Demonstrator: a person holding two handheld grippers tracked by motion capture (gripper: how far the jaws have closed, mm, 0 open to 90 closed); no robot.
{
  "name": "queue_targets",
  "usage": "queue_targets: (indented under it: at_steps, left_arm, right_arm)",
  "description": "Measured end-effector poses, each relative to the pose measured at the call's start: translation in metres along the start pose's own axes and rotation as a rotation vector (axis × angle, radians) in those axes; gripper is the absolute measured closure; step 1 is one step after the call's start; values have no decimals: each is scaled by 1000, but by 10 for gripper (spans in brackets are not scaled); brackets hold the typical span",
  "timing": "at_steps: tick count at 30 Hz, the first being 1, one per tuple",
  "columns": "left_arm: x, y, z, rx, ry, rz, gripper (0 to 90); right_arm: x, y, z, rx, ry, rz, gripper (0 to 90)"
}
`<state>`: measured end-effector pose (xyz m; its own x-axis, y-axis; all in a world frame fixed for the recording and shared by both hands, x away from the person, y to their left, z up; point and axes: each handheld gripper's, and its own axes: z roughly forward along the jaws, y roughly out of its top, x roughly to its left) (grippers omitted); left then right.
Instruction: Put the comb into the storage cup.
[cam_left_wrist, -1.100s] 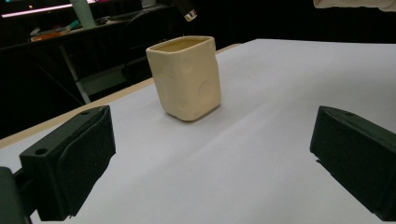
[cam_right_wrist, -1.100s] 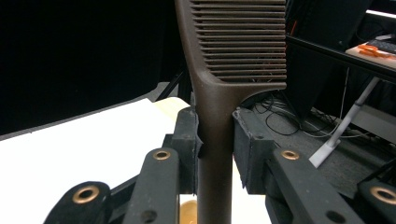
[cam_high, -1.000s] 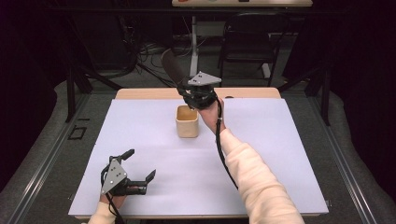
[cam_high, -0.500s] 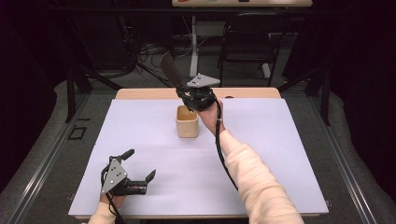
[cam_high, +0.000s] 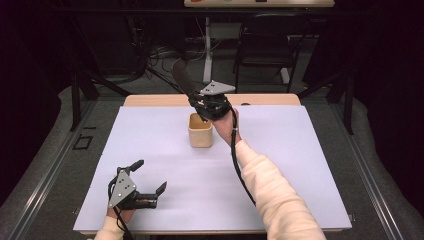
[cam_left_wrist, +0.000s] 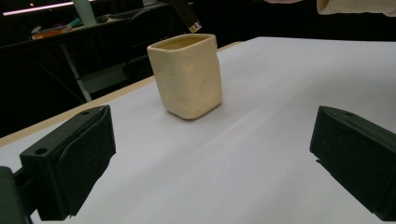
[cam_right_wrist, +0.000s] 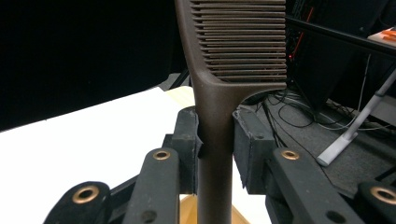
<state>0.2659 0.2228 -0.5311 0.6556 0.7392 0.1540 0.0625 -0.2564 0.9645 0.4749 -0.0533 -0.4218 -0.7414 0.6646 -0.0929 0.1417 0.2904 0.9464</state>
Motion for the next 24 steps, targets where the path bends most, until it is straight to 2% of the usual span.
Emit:
queue_targets:
  at_steps: [24]
  left_arm:
    - [0,0,0,-3,-6,-2,0]
  right_arm:
    - [-1,-9,3,19,22,18,720]
